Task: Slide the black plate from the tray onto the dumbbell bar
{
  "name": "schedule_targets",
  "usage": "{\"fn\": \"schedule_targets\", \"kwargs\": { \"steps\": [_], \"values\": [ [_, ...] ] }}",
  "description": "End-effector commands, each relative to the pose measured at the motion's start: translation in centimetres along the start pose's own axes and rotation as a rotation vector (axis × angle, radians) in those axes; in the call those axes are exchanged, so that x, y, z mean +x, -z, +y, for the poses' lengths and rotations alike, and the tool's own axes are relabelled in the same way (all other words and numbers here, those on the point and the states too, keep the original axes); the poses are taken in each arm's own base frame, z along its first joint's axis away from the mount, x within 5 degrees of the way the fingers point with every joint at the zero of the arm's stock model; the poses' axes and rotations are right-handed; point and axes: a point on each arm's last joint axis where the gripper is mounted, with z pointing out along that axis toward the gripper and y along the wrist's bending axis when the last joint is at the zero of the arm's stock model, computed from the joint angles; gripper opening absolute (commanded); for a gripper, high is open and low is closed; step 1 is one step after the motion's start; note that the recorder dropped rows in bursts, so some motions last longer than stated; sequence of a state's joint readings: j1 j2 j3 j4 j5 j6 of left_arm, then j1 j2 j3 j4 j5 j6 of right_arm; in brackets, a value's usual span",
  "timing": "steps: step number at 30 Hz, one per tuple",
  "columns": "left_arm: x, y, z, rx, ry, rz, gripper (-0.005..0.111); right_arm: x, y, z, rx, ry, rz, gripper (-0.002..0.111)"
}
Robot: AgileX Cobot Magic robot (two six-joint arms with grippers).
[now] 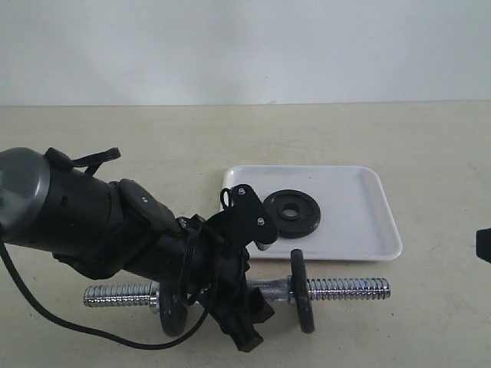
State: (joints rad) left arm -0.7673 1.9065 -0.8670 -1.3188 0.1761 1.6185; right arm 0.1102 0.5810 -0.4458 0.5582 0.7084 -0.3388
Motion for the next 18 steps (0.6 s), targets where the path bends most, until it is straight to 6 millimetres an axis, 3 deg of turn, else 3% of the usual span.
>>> {"fn": "schedule_targets", "kwargs": {
  "steps": [1,18],
  "values": [
    [-0.12,-0.07,-0.01,0.001,0.017,-0.003,0.061,0.1,-0.11,0.01,-0.005,0.011,0.003,0.001],
    [-0.12,-0.07,-0.01,0.001,0.017,-0.003,0.061,0.04,-0.11,0.02,-0.005,0.008,-0.003,0.001]
  ]
}}
